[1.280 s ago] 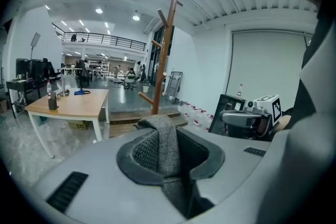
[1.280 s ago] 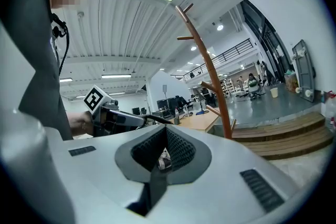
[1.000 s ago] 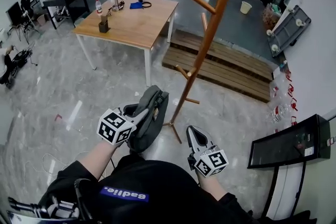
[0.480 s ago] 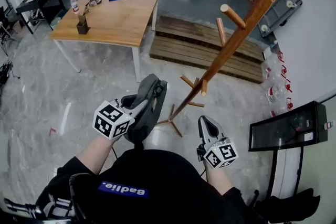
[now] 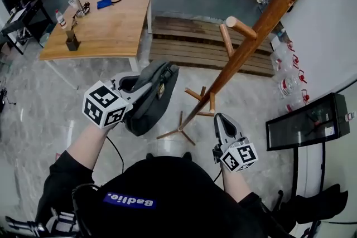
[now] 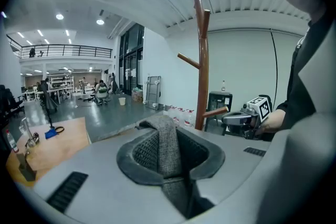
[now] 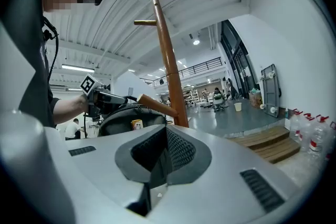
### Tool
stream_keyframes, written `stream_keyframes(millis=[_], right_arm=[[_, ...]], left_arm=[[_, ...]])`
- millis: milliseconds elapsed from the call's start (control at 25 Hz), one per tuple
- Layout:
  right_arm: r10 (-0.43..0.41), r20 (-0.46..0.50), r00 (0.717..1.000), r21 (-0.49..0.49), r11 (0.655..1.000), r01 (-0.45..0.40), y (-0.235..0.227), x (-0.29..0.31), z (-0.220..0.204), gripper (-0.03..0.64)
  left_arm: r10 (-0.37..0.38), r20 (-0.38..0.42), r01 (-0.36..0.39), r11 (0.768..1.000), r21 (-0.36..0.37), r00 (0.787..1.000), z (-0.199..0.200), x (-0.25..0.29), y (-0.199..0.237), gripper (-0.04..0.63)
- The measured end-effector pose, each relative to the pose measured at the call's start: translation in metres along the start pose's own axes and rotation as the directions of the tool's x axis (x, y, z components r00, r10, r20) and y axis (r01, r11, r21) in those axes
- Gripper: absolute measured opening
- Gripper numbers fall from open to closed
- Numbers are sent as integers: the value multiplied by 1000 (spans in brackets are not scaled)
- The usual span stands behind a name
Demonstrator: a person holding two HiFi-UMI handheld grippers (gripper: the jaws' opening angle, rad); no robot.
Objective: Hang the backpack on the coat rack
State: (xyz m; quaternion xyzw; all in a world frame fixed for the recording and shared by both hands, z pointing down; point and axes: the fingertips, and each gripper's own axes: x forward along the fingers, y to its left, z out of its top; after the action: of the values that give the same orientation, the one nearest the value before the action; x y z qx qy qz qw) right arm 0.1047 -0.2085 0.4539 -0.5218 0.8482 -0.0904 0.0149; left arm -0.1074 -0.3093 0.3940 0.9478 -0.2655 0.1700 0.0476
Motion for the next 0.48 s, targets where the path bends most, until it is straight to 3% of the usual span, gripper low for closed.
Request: stream_keyframes(millis=[240,480], right_arm=[[54,82,995,-14,999,-53,-24,5,40,-3],[130,141,981,-40,991,-125,-32,22,79,-3]], left_arm=[[-5,36,4,999,49,999,56,16,22,89],[-84,-30,87,988,129,996,110,46,34,89]])
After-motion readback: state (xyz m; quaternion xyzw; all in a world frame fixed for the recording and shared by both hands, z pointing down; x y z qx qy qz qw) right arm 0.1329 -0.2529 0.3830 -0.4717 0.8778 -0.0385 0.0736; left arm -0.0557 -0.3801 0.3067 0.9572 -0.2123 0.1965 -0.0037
